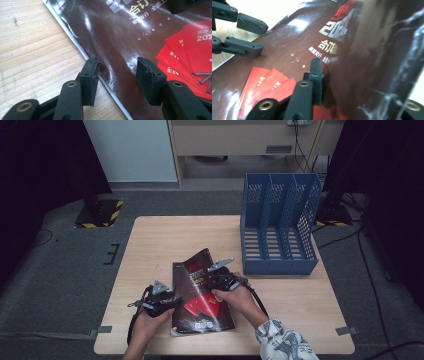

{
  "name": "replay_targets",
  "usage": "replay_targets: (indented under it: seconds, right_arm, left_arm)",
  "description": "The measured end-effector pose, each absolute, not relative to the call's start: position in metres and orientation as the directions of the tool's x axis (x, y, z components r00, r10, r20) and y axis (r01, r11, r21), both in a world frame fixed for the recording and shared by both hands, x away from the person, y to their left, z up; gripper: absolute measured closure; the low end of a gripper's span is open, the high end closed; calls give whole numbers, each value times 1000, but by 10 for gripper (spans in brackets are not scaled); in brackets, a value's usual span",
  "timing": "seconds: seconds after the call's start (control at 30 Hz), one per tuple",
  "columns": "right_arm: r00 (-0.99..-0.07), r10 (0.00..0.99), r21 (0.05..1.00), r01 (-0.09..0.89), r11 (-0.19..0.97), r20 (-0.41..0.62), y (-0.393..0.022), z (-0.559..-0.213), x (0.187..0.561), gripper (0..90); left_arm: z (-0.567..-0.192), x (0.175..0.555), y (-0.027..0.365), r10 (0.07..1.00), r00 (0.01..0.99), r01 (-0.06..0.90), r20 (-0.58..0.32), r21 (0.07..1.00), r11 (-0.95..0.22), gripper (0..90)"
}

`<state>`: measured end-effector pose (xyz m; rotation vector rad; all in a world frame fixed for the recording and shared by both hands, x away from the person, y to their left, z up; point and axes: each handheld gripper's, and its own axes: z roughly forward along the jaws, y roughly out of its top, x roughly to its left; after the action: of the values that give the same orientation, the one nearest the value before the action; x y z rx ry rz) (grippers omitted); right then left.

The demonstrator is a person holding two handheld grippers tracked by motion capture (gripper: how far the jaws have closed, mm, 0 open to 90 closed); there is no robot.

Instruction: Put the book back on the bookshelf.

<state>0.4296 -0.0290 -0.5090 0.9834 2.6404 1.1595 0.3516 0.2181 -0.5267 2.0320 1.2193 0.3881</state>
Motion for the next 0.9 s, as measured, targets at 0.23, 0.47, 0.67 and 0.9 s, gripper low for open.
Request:
replay_targets:
  seconds: [0.23,0.47,0.67,0.9]
  right_arm:
    - [-797,588,721,487,492,137,-29,-502,427,840]
    - [-811,573,757,445,479,114,-32,-488,424,854]
    - [-817,566,783,423,456,112,-38,-477,423,857]
    - [-827,555,813,384,437,92,-41,-459,421,859]
  left_arm:
    - [-526,354,216,850,509,645,-138,714,-270,418]
    - [-525,356,220,860,482,660,-167,714,-231,255]
    - [-526,357,220,847,482,687,-225,696,-206,204]
    - [-525,357,213,809,527,691,-260,685,-230,174]
